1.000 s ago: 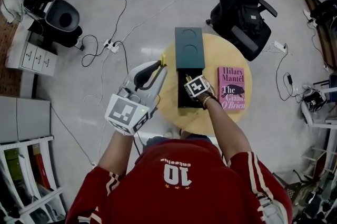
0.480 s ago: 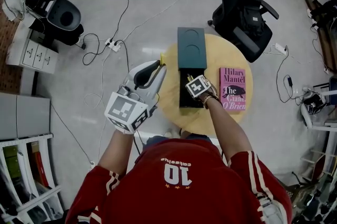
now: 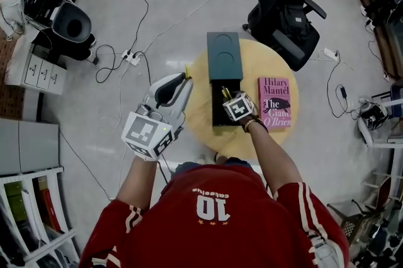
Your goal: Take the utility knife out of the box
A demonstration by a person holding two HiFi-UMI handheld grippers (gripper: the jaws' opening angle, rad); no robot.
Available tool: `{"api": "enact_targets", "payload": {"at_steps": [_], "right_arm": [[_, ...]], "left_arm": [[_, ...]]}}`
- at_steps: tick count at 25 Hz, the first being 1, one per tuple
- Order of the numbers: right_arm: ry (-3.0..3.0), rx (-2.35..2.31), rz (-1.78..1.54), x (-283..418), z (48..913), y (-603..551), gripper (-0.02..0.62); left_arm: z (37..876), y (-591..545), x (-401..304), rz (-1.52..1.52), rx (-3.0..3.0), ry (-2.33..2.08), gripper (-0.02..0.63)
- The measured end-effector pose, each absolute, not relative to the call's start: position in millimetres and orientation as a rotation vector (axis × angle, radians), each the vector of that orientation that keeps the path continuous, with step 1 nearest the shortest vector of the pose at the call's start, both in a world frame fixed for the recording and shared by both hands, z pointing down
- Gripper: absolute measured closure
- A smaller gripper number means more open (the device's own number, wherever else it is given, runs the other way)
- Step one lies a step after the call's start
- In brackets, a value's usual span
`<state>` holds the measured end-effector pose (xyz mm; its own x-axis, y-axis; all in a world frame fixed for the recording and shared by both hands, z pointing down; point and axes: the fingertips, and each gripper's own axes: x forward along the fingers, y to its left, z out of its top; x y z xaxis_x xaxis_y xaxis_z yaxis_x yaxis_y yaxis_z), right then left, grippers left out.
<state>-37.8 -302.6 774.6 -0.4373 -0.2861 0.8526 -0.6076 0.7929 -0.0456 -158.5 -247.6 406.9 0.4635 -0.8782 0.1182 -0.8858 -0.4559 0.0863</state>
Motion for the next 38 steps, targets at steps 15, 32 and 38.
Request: {"api": "enact_targets", "payload": {"at_steps": [15, 32, 38], "right_arm": [[-2.288, 0.93, 0.333, -16.5, 687.0, -295.1, 0.482], [-2.55, 1.206, 0.105, 21.8, 490.9, -257.6, 0.482], [-2.662, 1.292, -0.003, 37.7, 409.0, -231.0, 0.482]], "left_arm": [[403.8, -208.1, -156.8, 0.085, 2.626, -1.511, 0.546], [387.7, -193.6, -130.4, 0.079, 2.707, -1.459, 0.546], [371.2, -190.5, -115.9, 0.059, 2.763, -1.453, 0.546]]}}
